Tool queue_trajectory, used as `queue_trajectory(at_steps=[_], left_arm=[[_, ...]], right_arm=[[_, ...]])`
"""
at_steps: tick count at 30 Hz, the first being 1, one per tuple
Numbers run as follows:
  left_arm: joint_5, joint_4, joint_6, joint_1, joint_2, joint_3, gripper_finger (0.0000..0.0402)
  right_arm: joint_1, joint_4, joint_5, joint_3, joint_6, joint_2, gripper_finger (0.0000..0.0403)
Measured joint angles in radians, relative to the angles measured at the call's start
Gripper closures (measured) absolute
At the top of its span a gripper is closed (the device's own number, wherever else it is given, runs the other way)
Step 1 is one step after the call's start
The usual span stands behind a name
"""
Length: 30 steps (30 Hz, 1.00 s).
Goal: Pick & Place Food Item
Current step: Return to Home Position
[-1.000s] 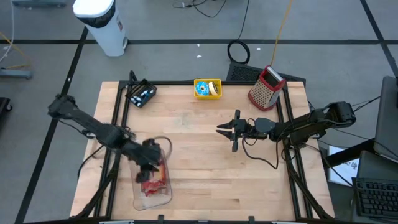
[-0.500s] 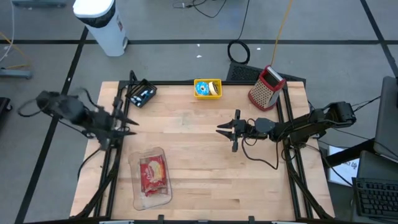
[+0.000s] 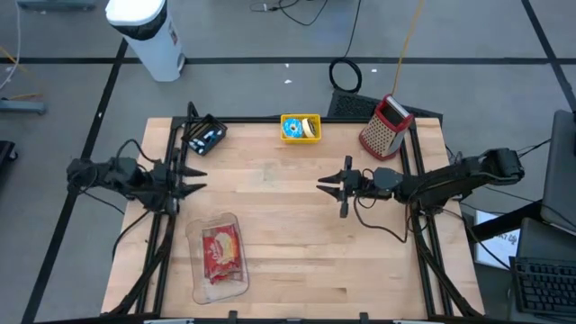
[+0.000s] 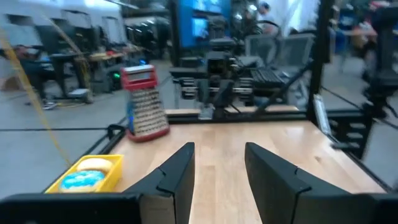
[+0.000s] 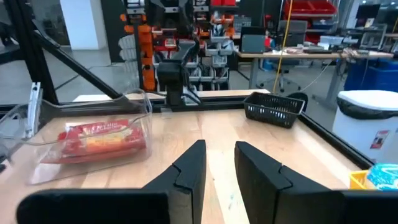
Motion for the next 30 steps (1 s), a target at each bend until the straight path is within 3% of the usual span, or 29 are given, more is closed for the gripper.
queue_trajectory(at_steps=[4,10,15,22,30], left_arm=[[0.008,0.0,-0.008,0.039,-0.139,-0.08,0.0259],[0.051,0.022,-0.004,0.085,-0.139,-0.128,0.0259],[0.098,0.076,0.0,0.119,-0.126,-0.194,0.0259],[0.182,0.19,-0.011,0.189,-0.128,-0.299,0.0258],[0.33,0.278,-0.043,0.308,-0.126,-0.371,0.0259]], right_arm=[[0.0,-0.131,-0.001,0.0,0.014,-0.103,0.0326],[0.001,-0.27,-0.001,-0.012,-0.004,-0.239,0.0334],[0.001,-0.257,-0.001,-0.098,-0.011,-0.348,0.0359],[0.001,-0.1,-0.001,-0.268,0.044,-0.476,0.0391],[-0.004,-0.081,-0.002,-0.328,0.056,-0.527,0.04]])
